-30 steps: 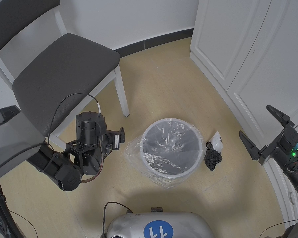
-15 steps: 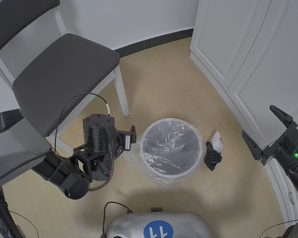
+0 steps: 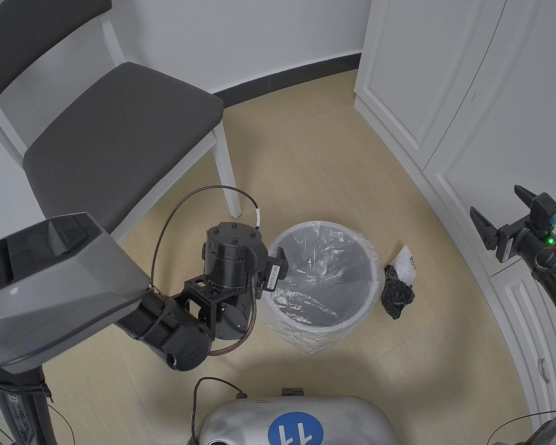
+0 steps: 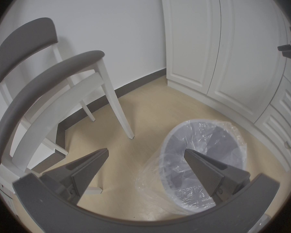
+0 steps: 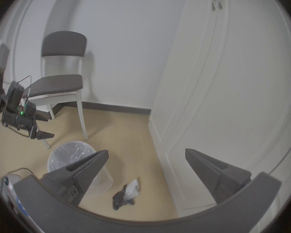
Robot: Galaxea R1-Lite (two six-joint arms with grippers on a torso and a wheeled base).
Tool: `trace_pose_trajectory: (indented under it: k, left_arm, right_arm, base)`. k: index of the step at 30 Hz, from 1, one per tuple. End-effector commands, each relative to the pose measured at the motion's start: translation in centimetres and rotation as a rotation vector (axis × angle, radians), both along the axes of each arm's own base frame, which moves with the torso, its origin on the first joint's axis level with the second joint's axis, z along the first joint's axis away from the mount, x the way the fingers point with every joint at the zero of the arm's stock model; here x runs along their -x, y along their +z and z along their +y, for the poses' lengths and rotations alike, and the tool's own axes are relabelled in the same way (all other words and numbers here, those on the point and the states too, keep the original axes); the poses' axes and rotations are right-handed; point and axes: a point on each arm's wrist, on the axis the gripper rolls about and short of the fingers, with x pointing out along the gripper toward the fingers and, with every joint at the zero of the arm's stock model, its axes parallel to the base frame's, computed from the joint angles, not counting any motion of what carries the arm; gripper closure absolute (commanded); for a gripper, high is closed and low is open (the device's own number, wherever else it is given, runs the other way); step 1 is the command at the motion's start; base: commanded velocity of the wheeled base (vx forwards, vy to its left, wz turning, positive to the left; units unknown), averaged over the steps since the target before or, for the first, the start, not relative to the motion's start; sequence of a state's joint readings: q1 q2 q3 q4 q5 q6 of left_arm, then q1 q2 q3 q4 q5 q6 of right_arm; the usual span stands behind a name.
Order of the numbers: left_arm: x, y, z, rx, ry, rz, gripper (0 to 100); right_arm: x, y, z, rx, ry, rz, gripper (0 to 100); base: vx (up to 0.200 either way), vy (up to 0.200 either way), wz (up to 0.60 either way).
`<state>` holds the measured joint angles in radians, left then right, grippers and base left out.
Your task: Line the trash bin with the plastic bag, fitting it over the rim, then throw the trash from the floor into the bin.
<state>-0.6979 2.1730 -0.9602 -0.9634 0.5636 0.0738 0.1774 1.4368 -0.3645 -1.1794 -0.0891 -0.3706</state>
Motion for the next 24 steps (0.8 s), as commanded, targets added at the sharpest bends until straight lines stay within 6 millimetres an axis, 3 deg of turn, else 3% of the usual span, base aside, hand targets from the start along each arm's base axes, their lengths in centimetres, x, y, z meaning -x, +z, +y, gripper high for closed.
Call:
trace_pose_trajectory:
  k: [1,6,16,21,24]
  left_arm:
    - [-2.8,-3.2,-3.0,-0.125,-0.021,0.075,0]
    - [-4.1,-5.6,-4.2,-0.186,0.007,0.119,0]
    - [-5.7,-8.5,-5.7,-0.314,0.065,0.106,0]
    - [-5.2,-8.8,-5.5,-0.339,0.069,0.111,0]
    - [-3.8,-8.6,-5.3,-0.349,0.052,0.123,0]
  right_arm:
    - [-7.2,-0.6,-2.1,-0.235,-0.061,0.248,0]
    - [-8.8,-1.9,-2.9,-0.29,-0.032,0.379,0]
    - [-8.5,-2.5,-2.9,-0.269,-0.033,0.406,0]
    - [-8.4,-2.8,-2.9,-0.254,-0.033,0.416,0]
    - [-8.3,-2.8,-3.0,-0.242,-0.034,0.417,0]
  base:
    - [0.0,0.0,0.0]
    - [0.0,0.0,0.0]
    - [0.0,0.0,0.0]
    - [0.0,0.0,0.0]
    - [0.0,0.0,0.0]
